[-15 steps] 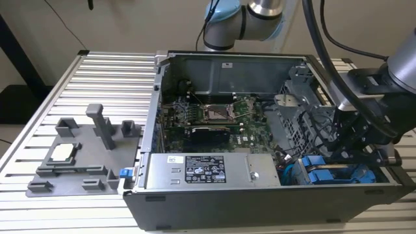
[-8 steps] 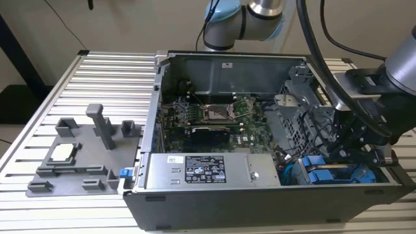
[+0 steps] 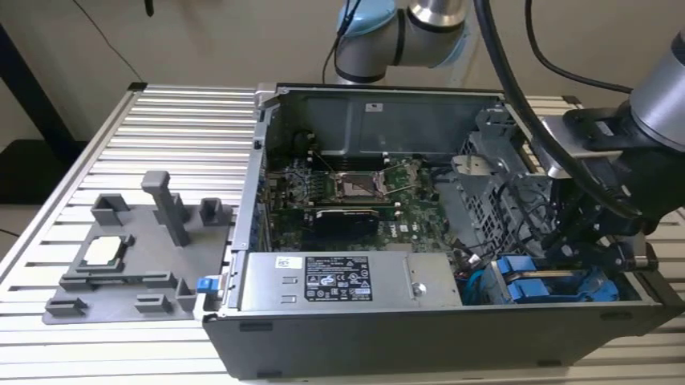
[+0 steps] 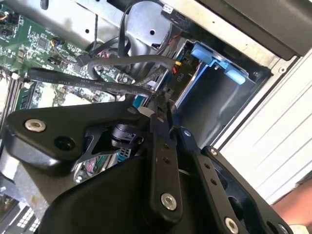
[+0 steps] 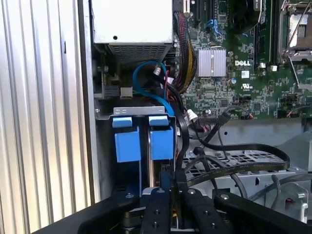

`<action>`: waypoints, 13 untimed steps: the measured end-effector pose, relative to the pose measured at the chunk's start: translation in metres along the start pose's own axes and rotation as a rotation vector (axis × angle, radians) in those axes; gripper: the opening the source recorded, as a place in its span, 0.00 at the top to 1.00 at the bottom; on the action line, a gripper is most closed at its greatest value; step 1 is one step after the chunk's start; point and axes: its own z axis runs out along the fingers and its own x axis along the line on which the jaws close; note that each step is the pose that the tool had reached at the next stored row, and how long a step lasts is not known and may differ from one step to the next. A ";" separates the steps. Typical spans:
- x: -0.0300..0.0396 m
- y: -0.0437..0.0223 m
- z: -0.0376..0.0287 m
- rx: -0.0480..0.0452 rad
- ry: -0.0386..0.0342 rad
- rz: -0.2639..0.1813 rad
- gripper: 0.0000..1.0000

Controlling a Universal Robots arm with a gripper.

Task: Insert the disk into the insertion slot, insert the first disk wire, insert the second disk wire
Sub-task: 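Insert the second disk wire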

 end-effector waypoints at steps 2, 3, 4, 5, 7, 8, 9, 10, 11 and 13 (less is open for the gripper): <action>-0.0003 0.0021 0.0001 0.0251 0.0093 -0.003 0.84; -0.0003 0.0038 0.0004 0.0326 0.0118 -0.003 0.84; -0.0002 0.0056 0.0007 0.0360 0.0143 -0.003 0.84; -0.0003 0.0073 0.0010 0.0391 0.0160 -0.004 0.84; -0.0004 0.0103 0.0018 0.0441 0.0162 -0.004 0.84; -0.0004 0.0117 0.0021 0.0468 0.0165 -0.004 0.84; -0.0006 0.0130 0.0024 0.0510 0.0162 -0.005 0.84; -0.0008 0.0143 0.0023 0.0587 0.0161 -0.005 0.84; -0.0009 0.0159 0.0022 0.0662 0.0159 -0.006 0.84; -0.0014 0.0195 0.0023 0.0805 0.0152 -0.007 0.84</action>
